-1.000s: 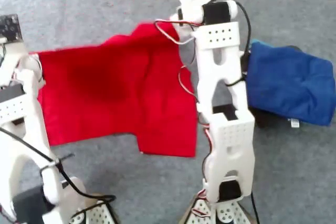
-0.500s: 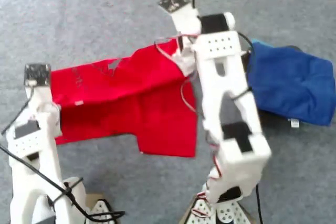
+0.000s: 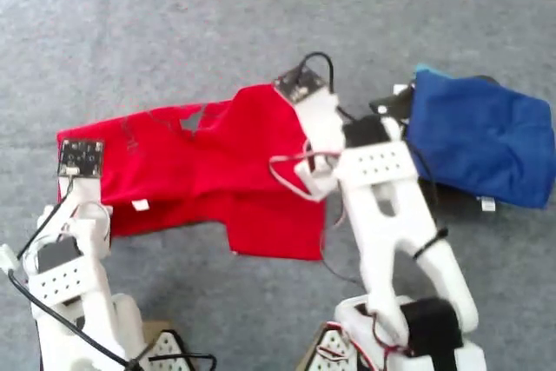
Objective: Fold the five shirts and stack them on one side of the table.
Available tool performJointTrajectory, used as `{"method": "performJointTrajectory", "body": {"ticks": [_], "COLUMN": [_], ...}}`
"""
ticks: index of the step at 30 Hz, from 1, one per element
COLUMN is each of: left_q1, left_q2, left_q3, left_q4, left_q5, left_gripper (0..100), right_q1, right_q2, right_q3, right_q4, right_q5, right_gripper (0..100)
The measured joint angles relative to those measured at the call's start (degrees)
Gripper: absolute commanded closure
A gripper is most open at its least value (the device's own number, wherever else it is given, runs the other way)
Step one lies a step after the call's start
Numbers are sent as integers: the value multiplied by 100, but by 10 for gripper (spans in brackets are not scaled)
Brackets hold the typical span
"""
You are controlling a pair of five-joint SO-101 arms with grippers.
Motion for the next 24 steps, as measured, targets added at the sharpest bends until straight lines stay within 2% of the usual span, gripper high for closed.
{"method": "performJointTrajectory", "body": {"ticks": [7,15,24], "left_q1": [-440,-457,-475], "left_q2": [-123,-123,-123], "left_q3": [0,0,0], "left_q4": [105,149,281], "left_q5": [-88,-88,-123], "left_gripper": [971,971,971], "right_q1": [-9,-9,-448], "right_q2": [-545,-1196,-1345], "right_q3": [791,1327,1802], "right_q4": [-79,-79,-79], "right_q5": [0,0,0], "right_gripper": [984,984,984]}}
